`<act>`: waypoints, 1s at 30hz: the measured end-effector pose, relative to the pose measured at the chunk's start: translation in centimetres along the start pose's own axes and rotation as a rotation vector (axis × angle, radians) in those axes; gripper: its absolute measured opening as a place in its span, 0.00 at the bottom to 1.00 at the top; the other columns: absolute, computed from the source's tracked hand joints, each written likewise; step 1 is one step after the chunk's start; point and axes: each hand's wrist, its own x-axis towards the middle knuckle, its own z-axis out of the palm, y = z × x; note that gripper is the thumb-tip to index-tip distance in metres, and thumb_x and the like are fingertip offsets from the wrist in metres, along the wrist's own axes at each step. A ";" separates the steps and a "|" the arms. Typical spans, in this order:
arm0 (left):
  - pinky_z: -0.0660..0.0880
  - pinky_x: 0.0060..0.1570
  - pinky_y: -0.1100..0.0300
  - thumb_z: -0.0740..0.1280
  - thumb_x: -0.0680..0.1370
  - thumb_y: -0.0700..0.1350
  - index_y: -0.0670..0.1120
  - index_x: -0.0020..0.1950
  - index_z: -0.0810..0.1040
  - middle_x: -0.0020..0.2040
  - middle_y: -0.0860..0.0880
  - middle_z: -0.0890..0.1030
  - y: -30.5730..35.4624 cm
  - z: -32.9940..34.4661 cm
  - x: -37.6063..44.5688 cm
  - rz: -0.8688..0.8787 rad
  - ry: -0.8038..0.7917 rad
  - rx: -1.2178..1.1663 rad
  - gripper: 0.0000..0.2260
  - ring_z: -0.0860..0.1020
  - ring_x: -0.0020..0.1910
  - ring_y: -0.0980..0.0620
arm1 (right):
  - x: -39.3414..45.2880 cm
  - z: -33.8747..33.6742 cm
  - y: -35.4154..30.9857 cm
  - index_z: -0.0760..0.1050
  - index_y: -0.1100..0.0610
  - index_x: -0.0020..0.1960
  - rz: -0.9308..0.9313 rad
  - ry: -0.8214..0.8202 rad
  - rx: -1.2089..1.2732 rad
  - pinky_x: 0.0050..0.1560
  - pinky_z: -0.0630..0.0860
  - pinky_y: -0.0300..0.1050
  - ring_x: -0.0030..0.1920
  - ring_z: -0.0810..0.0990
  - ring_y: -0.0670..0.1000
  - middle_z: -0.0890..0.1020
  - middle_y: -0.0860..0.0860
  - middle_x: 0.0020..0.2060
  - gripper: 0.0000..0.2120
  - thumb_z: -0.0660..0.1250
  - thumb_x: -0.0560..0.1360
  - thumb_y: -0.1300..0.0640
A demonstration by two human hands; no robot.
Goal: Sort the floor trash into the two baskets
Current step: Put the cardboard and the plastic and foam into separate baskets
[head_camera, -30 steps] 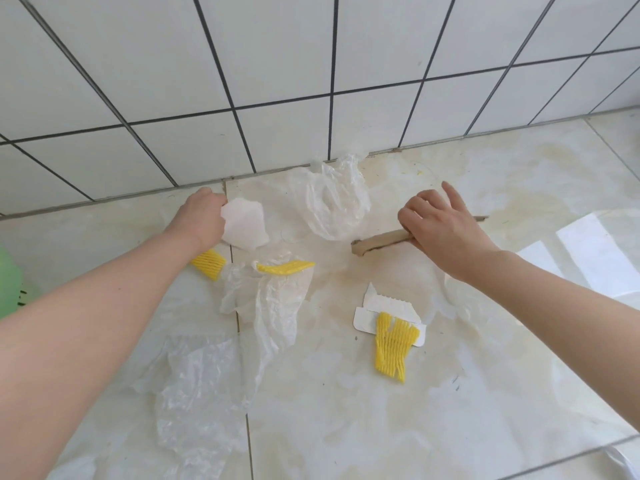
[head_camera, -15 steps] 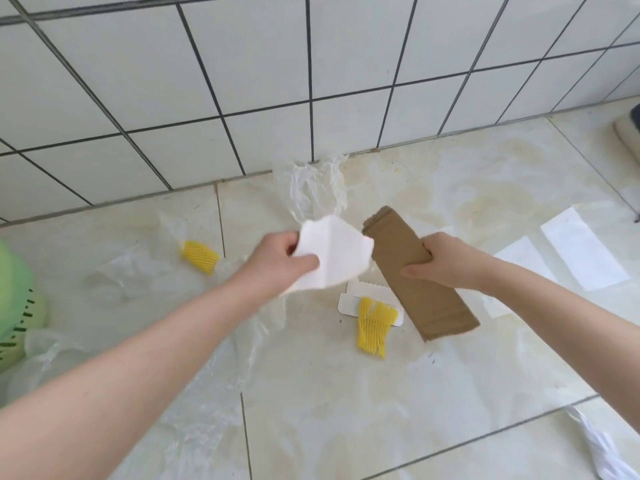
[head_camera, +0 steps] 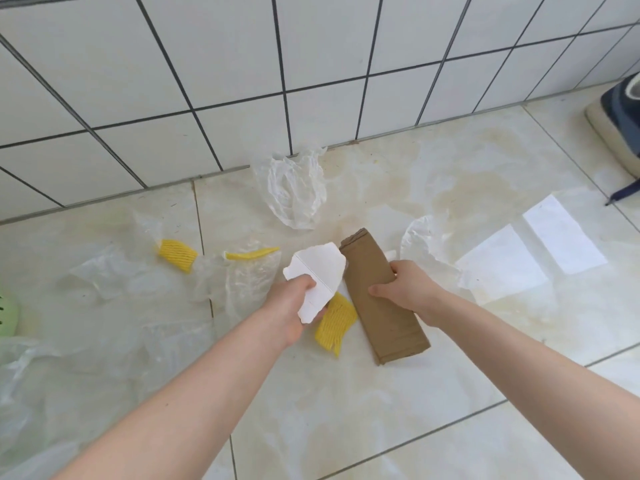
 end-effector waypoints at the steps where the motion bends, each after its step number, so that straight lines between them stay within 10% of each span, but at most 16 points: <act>1: 0.76 0.49 0.47 0.59 0.79 0.36 0.43 0.60 0.71 0.54 0.38 0.79 0.1 0.0 0.0 -0.007 -0.009 -0.011 0.11 0.79 0.48 0.41 | 0.0 0.0 0.0 0.77 0.57 0.52 0.010 -0.017 0.030 0.51 0.81 0.54 0.47 0.83 0.55 0.83 0.55 0.47 0.12 0.73 0.70 0.58; 10: 0.76 0.50 0.49 0.58 0.79 0.35 0.42 0.60 0.70 0.53 0.39 0.79 0.2 -1.0 0.2 -0.045 -0.055 -0.073 0.10 0.78 0.48 0.42 | -0.4 -0.5 0.2 0.74 0.62 0.60 0.094 -0.180 0.315 0.49 0.81 0.51 0.50 0.83 0.55 0.83 0.57 0.52 0.17 0.71 0.72 0.65; 19: 0.74 0.25 0.60 0.62 0.77 0.34 0.39 0.64 0.72 0.51 0.40 0.79 0.5 -1.3 -0.5 0.004 -0.060 0.016 0.16 0.78 0.39 0.45 | -1.4 1.7 -1.5 0.77 0.59 0.57 0.060 -0.283 0.305 0.57 0.78 0.52 0.54 0.82 0.53 0.84 0.54 0.53 0.14 0.72 0.72 0.62; 30: 0.77 0.34 0.61 0.66 0.76 0.35 0.44 0.56 0.77 0.47 0.46 0.82 2.7 -5.0 -3.2 0.299 0.027 0.055 0.10 0.81 0.39 0.50 | -4.8 0.9 -4.7 0.79 0.58 0.57 -0.123 -0.314 0.246 0.53 0.81 0.51 0.50 0.85 0.57 0.85 0.54 0.52 0.11 0.68 0.75 0.62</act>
